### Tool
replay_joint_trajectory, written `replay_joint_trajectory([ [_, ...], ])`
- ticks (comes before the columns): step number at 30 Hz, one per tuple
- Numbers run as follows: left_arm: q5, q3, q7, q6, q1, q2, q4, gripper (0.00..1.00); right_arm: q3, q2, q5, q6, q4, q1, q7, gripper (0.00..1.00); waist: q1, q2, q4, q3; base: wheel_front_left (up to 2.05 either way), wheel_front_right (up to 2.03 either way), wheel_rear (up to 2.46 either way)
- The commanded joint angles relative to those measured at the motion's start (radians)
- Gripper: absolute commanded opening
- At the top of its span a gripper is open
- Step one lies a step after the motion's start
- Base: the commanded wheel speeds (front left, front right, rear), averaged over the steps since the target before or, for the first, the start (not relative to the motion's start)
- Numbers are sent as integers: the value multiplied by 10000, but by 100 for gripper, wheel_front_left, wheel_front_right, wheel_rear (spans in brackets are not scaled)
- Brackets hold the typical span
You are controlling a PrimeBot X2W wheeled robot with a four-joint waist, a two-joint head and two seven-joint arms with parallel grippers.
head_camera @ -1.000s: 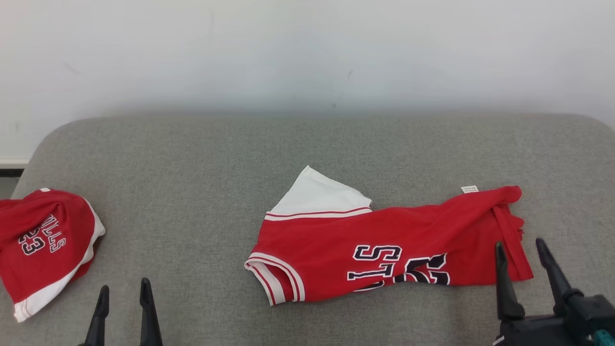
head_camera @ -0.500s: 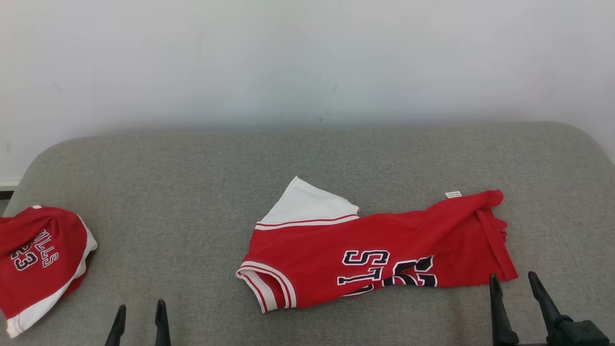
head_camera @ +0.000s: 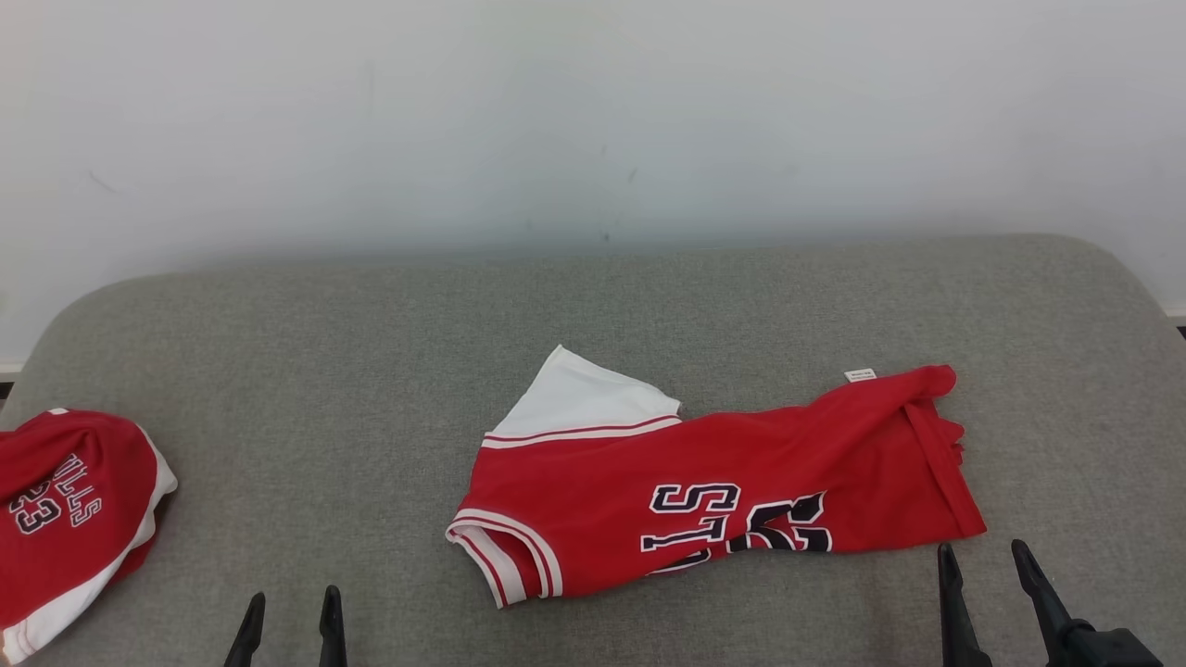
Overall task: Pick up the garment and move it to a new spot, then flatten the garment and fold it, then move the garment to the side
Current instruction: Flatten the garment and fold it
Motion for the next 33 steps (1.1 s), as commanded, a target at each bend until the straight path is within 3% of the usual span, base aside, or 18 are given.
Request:
replay_joint_trajectory([
  [1,-58,1,-31,-5,-27,-7,5,100,5,38,-11,2,31,-29,-48,100,0,0,-33,6,0,0,0],
  [28,-89,-130,-31,-3,-80,-8,130,100,77,113,138,2,140,-135,19,100,0,0,-129,51,0,0,0],
  [33,-181,-275,-31,-3,-281,42,301,100,218,42,327,2,155,-378,467,100,0,0,-212,162,0,0,0],
])
